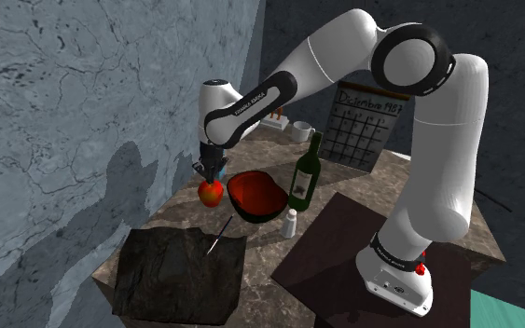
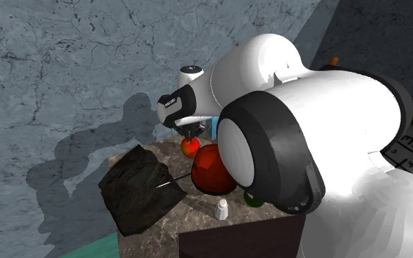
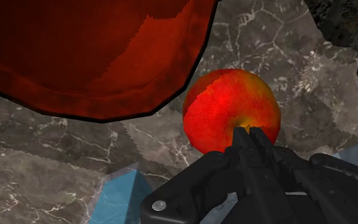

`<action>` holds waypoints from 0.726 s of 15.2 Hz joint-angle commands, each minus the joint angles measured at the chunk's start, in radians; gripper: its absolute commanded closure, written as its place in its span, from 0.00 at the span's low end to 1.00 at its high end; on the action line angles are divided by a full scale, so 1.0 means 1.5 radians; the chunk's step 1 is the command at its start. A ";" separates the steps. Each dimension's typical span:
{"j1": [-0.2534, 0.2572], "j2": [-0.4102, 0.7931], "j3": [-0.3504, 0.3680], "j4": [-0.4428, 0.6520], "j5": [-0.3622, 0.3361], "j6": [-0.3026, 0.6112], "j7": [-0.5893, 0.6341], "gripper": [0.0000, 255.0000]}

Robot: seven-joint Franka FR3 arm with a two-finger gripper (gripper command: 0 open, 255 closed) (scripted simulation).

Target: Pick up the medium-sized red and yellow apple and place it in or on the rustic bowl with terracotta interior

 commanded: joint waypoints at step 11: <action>-0.002 -0.034 0.002 0.011 0.004 -0.045 0.000 1.00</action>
